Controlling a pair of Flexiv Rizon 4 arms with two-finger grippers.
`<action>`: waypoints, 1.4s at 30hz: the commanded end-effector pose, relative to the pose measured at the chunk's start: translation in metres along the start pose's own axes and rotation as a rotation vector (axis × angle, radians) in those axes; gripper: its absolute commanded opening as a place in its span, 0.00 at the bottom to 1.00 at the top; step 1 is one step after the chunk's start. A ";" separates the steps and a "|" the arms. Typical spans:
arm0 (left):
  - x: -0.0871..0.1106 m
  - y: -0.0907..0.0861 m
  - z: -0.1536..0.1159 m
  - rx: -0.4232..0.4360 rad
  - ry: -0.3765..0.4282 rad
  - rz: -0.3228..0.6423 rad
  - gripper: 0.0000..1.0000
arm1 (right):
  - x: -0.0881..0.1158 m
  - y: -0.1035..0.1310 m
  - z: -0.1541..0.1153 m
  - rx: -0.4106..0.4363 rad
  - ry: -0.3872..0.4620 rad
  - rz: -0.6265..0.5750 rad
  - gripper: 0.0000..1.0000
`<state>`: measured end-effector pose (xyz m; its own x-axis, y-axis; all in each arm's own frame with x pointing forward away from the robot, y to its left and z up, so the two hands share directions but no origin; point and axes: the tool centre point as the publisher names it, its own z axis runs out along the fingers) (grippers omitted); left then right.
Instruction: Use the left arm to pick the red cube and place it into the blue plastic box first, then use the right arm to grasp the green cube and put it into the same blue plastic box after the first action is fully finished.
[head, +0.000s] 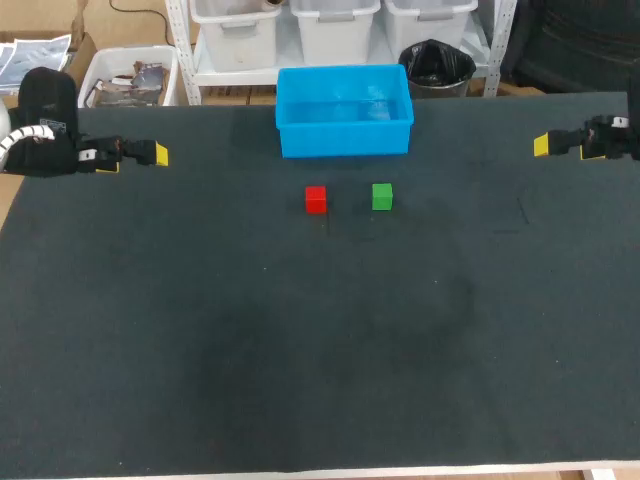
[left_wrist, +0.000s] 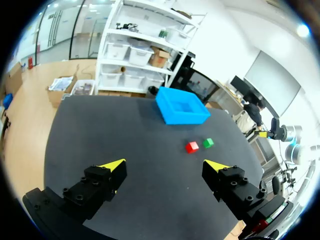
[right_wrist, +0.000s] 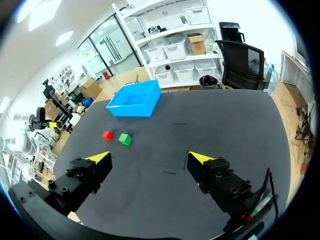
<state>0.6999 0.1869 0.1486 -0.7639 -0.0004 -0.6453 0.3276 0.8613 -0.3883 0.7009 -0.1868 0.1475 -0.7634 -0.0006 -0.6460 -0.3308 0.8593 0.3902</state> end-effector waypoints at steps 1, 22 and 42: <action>-0.001 -0.001 0.000 -0.004 0.003 -0.001 1.00 | 0.000 0.001 -0.001 0.006 0.002 0.001 1.00; -0.018 -0.020 0.010 -0.062 0.026 0.007 1.00 | 0.000 0.001 -0.001 0.006 0.002 0.001 1.00; -0.047 -0.103 0.042 -0.336 0.179 0.039 1.00 | 0.000 0.001 -0.001 0.006 0.002 0.001 1.00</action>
<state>0.7164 0.0914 0.1908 -0.8063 0.0716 -0.5872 0.3226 0.8853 -0.3350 0.7009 -0.1868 0.1475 -0.7633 -0.0006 -0.6460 -0.3309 0.8592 0.3902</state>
